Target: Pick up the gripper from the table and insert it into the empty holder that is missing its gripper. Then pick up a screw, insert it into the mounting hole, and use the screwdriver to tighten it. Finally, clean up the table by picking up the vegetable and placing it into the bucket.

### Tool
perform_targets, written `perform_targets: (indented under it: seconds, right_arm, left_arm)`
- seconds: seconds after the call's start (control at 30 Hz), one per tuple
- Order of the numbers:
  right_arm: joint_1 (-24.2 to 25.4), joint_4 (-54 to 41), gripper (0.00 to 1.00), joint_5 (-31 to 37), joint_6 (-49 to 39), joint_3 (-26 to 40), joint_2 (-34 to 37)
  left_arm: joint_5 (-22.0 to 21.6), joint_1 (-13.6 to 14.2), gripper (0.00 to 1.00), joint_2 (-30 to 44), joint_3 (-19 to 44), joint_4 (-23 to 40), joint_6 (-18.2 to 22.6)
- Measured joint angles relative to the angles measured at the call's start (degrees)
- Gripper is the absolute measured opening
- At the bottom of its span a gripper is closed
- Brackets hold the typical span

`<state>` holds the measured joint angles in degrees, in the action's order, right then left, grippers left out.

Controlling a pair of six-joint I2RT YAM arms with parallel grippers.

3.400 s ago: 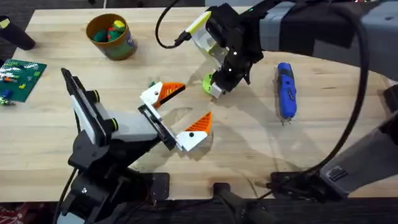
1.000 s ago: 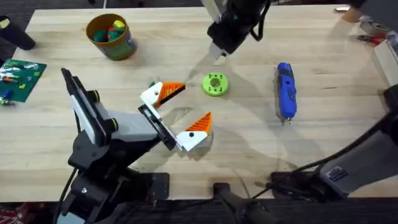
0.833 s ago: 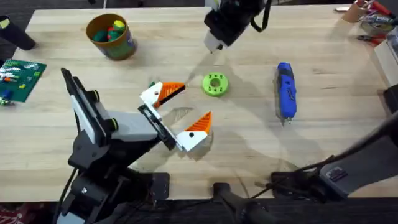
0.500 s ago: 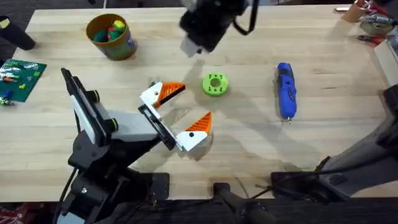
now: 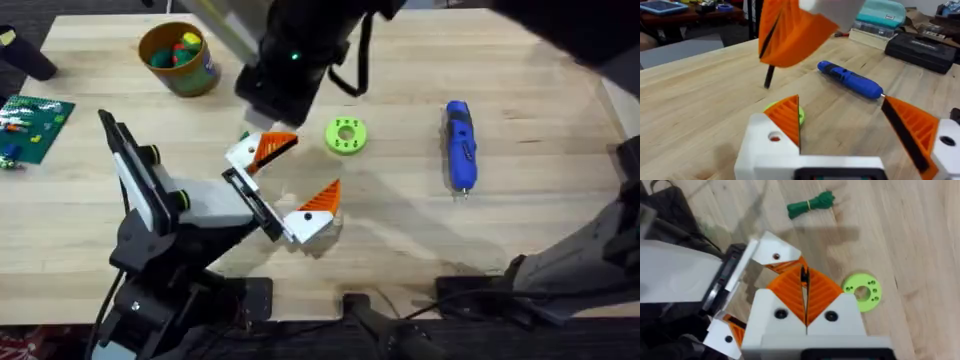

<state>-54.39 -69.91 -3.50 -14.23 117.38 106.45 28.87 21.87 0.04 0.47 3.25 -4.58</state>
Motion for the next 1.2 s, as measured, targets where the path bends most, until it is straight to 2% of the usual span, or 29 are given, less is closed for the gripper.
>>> perform_targets:
  seconds: [0.4, 0.67, 1.2]
  right_arm:
    - [-5.9, 1.3, 0.011, -0.7, -1.8, 0.0, 0.0]
    - [-6.1, -1.2, 0.011, -0.8, -3.2, 0.0, 0.0]
    - [-6.1, -0.3, 0.011, 2.6, -6.3, 0.0, 0.0]
  left_arm:
    - [0.0, 0.0, 0.990, 0.0, 0.0, 0.0, 0.0]
    - [0.0, 0.0, 0.990, 0.0, 0.0, 0.0, 0.0]
    - [0.0, 0.0, 0.990, 0.0, 0.0, 0.0, 0.0]
